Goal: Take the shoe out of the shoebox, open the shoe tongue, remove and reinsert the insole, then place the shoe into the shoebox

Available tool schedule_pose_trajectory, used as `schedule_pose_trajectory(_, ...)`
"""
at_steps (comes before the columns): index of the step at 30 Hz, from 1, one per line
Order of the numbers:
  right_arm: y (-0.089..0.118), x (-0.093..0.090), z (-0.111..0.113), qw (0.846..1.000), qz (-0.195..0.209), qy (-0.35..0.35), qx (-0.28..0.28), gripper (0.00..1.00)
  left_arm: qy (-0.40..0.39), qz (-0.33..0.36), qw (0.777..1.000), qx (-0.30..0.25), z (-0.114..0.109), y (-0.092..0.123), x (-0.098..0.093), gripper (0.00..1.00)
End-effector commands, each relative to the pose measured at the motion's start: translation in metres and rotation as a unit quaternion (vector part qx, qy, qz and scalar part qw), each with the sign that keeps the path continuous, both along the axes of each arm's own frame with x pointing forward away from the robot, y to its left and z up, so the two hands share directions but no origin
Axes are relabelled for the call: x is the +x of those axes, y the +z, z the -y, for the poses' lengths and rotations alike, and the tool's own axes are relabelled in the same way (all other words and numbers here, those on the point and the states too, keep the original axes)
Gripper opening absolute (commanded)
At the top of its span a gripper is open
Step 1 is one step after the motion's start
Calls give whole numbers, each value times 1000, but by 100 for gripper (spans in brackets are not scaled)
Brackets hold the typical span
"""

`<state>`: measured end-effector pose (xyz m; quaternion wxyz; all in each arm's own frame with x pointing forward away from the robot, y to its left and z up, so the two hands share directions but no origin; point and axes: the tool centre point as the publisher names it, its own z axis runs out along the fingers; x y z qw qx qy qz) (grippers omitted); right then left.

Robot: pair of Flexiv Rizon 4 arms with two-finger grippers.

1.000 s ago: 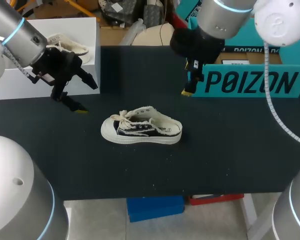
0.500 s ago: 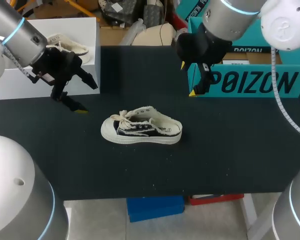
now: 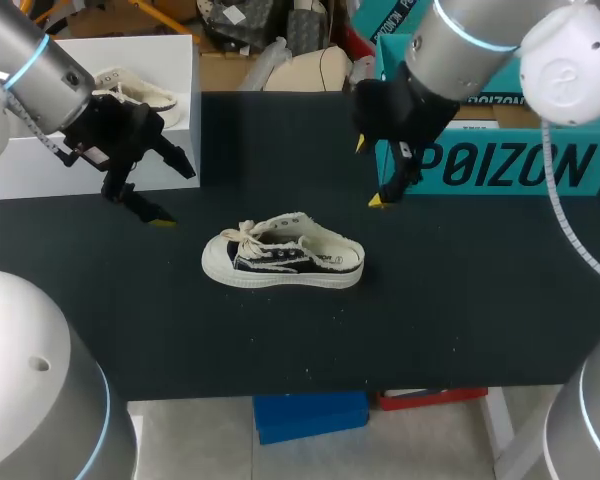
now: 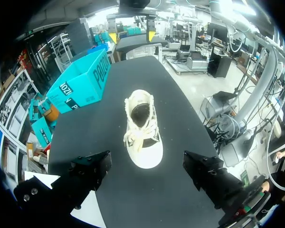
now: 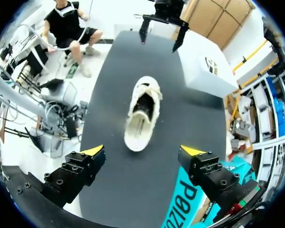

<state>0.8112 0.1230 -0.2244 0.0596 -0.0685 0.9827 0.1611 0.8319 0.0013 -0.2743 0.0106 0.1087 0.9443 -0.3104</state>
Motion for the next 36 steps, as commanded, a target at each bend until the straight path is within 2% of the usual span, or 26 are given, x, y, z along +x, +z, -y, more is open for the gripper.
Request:
schedule_pose_trajectory(1,-26,-3,-1,999,2,6,35,100,0,2,1000,0,0,-1,0,100)
schedule_pose_trajectory(4,-33,-2,-5,998,0,6,57,100,0,2,1000,0,0,-1,0,100)
schedule_pose_trajectory(7,-40,1,-12,994,-5,-2,109,100,0,2,1000,0,0,-1,0,100)
schedule_pose_trajectory(8,-44,2,-13,994,-20,-10,110,100,0,2,1000,0,0,-1,0,100)
schedule_pose_trajectory(19,-44,2,-13,994,-20,-10,110,100,0,2,1000,0,0,-1,0,100)
schedule_pose_trajectory(23,-57,4,-24,981,-12,-19,192,100,0,2,1000,0,0,-1,0,100)
schedule_pose_trajectory(27,-73,8,-26,971,-9,-24,237,100,0,2,1000,0,0,-1,0,100)
schedule_pose_trajectory(36,-94,4,-30,963,-21,-36,267,100,0,2,1000,0,0,-1,0,100)
